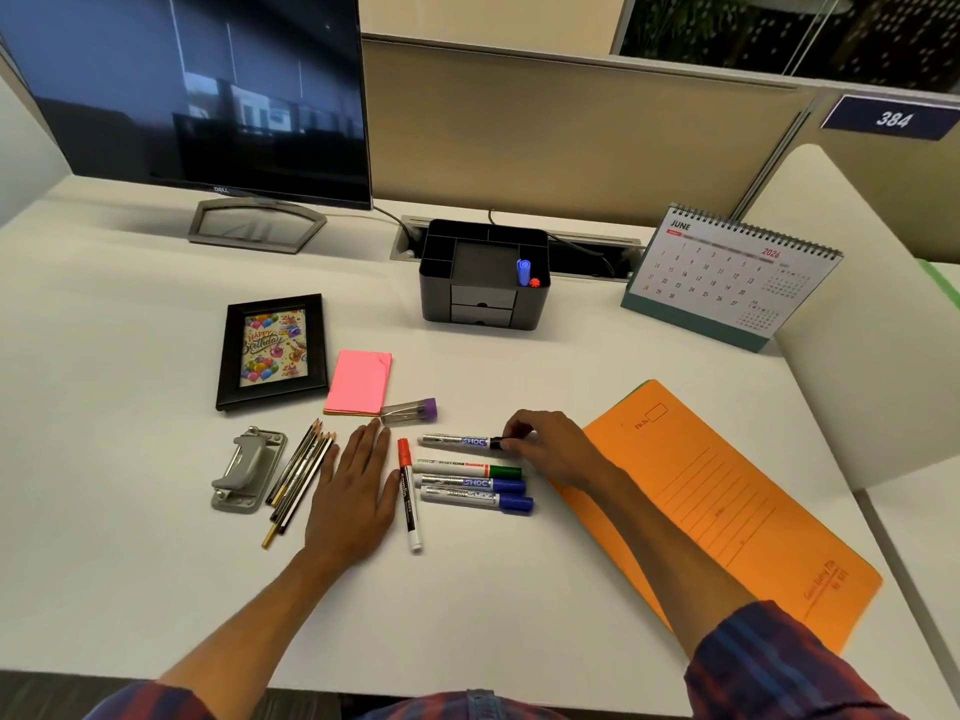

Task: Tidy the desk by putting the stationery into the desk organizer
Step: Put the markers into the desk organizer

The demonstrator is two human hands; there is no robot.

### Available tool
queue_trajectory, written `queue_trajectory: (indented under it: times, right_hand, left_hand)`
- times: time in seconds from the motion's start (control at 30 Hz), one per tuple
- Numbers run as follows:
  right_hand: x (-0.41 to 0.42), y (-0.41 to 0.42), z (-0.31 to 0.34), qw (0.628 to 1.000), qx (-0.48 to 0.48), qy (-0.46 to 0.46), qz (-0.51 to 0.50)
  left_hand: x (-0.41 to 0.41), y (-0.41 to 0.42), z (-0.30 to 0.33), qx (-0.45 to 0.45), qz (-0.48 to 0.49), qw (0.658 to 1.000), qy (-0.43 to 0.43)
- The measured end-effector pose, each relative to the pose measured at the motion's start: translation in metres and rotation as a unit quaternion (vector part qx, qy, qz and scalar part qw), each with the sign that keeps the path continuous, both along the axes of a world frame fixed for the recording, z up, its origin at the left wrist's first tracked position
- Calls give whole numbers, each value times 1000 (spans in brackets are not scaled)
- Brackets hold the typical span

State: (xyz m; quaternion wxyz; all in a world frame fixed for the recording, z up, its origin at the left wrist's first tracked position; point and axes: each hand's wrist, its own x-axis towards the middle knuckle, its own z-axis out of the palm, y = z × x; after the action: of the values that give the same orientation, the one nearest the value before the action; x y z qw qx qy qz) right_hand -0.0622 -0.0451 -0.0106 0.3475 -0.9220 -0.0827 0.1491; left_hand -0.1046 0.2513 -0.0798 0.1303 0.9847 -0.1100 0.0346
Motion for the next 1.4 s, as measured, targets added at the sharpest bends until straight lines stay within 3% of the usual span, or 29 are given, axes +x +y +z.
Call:
queue_trajectory:
  times: [0.17,0.33,0.53,0.7,0.9,1.1,1.2,1.4]
  right_hand:
    - [10,-3,20,982,162,-46,-86]
    - [31,-14,57,931,276,-140,-194]
    - [67,-33,96,868,271,-306,-282]
    - [94,-35,117,835,201,-405,-315]
    - [121,-31,115,840,114,-443,-292]
    - [138,-23,99,881,10,-398,-255]
    - [140,-22,91,903,-11,-359,-236]
    - [119,-22,79,905,-31,-364,-220]
  left_hand:
    - [-1,-3,3,12,-2,1000,-2]
    - [0,-3,3,21,-4,1000,1]
    - [2,-2,0,20,-4,1000,3]
    - [2,0,-1,28,-9,1000,9]
    - [3,1,-1,23,-12,1000,13]
    - [3,1,-2,22,-11,1000,14]
    - [4,1,-1,18,-11,1000,13]
    - [3,1,1,13,-13,1000,8]
